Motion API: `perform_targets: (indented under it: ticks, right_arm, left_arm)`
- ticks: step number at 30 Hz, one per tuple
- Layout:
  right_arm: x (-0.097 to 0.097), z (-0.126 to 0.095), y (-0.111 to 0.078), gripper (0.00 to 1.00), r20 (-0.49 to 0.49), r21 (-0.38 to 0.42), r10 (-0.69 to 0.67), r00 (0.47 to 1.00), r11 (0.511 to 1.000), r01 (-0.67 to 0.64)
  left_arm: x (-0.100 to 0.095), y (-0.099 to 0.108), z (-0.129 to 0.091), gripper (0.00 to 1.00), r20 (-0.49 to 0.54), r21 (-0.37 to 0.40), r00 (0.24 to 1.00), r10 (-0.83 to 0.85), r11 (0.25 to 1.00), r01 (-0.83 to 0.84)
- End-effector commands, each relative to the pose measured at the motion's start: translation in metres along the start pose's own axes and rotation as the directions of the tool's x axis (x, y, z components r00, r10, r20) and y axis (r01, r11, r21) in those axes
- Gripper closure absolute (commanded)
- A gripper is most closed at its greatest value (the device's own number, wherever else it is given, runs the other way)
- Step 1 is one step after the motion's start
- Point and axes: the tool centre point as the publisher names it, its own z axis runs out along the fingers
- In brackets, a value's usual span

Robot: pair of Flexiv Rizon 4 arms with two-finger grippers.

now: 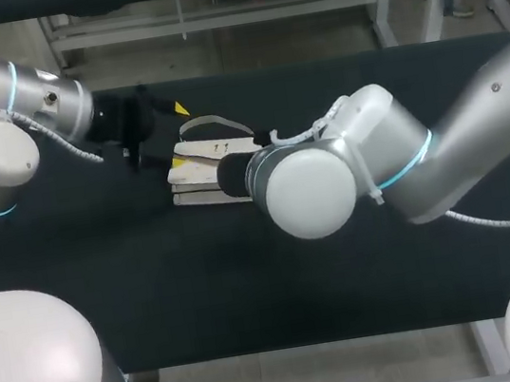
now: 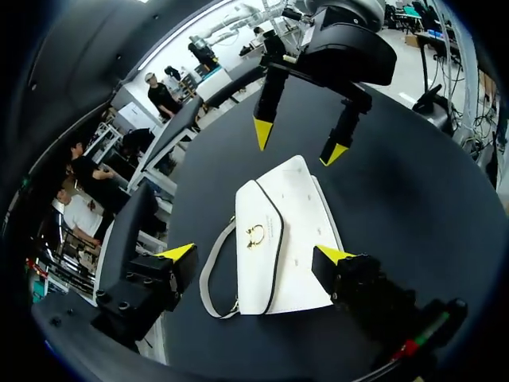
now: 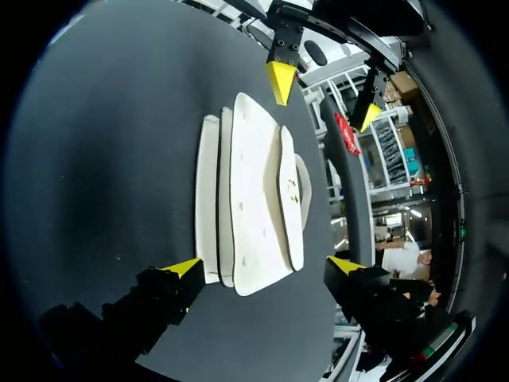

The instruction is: Pick up the bag, open it, inspect its contents, close it, and place it on the opposite side

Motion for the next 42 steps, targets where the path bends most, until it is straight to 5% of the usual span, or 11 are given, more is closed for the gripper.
perform_targets:
  ticks: [1,17,20,37,40,42]
  right_arm:
    - [-0.016,-0.006,-0.006,0.0,-0.094,0.003,0.001,0.996,1.0,-0.001]
    - [-0.045,-0.01,-0.021,0.0,-0.354,0.018,0.046,0.934,0.999,-0.042]
    - [-0.053,-0.01,-0.026,0.0,-0.4,0.035,0.053,0.915,0.998,-0.043]
    - [-0.053,-0.01,-0.026,0.0,-0.4,0.035,0.053,0.915,0.998,-0.043]
    - [-0.076,-0.003,-0.027,0.0,-0.454,0.179,0.296,0.84,0.954,-0.24]
    - [-0.091,0.003,-0.032,0.0,-0.465,0.332,0.519,0.717,0.853,-0.403]
  left_arm:
    - [0.005,-0.004,-0.017,0.0,-0.051,-0.035,0.998,-0.037,0.999,0.036]
    - [0.025,-0.004,-0.05,0.0,-0.222,-0.191,0.947,-0.233,0.962,0.192]
    - [0.027,-0.005,-0.055,0.0,-0.265,-0.301,0.941,-0.211,0.945,0.128]
    - [0.027,-0.005,-0.055,0.0,-0.265,-0.301,0.941,-0.211,0.945,0.128]
    - [0.025,-0.008,-0.054,0.0,-0.263,-0.239,0.926,-0.27,0.948,0.209]
    - [0.022,-0.013,-0.057,0.0,-0.256,-0.266,0.865,-0.432,0.891,0.367]
